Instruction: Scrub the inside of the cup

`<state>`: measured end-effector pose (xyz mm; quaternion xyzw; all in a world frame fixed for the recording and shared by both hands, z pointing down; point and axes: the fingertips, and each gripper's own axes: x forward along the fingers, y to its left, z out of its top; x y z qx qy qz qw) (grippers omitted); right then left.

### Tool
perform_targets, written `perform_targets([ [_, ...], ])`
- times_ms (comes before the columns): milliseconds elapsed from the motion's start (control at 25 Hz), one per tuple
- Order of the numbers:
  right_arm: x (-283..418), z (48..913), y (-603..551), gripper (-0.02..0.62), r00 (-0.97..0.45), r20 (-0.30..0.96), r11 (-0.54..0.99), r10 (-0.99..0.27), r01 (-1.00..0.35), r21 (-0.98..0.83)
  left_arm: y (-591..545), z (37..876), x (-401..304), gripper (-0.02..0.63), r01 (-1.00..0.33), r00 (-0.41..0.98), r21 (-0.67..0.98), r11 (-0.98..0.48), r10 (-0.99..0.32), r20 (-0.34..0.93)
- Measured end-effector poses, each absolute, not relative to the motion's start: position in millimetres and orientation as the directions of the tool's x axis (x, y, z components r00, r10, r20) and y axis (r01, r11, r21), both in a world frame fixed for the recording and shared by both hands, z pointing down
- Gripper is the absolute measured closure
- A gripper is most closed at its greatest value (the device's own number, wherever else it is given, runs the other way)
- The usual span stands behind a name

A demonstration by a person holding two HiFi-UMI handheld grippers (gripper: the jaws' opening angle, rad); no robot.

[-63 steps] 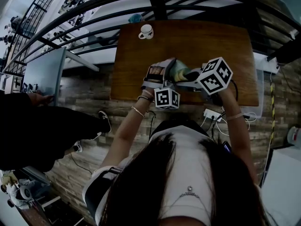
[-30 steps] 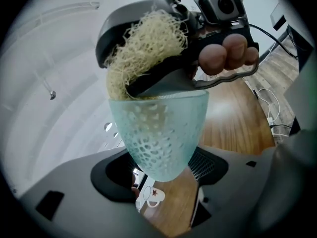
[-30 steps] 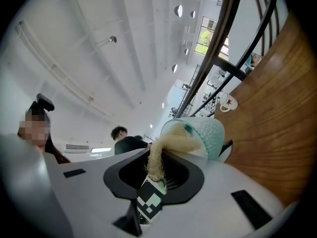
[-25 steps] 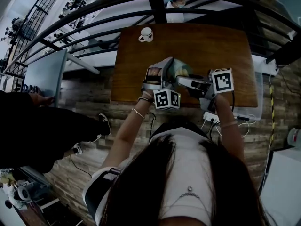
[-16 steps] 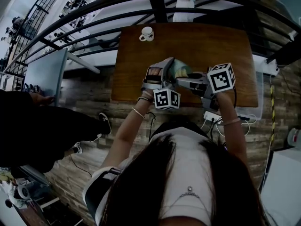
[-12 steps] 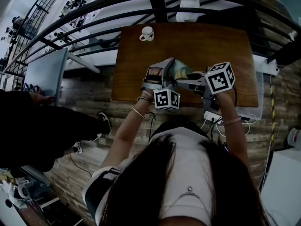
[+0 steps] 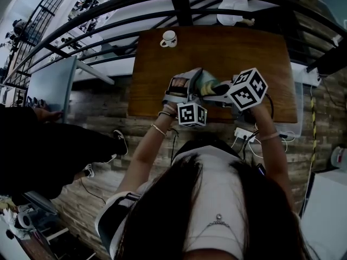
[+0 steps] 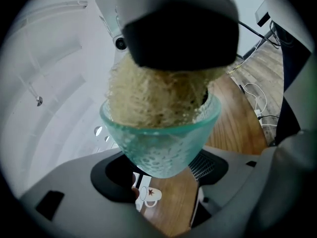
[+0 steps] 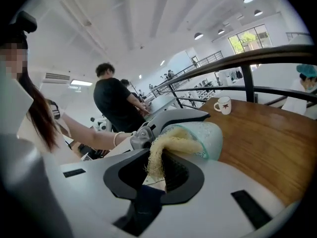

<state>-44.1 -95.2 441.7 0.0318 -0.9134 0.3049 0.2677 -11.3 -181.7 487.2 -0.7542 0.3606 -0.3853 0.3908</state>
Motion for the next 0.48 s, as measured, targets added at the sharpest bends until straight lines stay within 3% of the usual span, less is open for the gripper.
perform_targets([
  [480,-35.5,465.6,-78.2,0.512,-0.75,0.638,0.862,0.175,-0.197,-0.467,-167.3,508.3,-7.1,0.272,-0.156,0.454,-0.851,-0.501,-0.802,0.388],
])
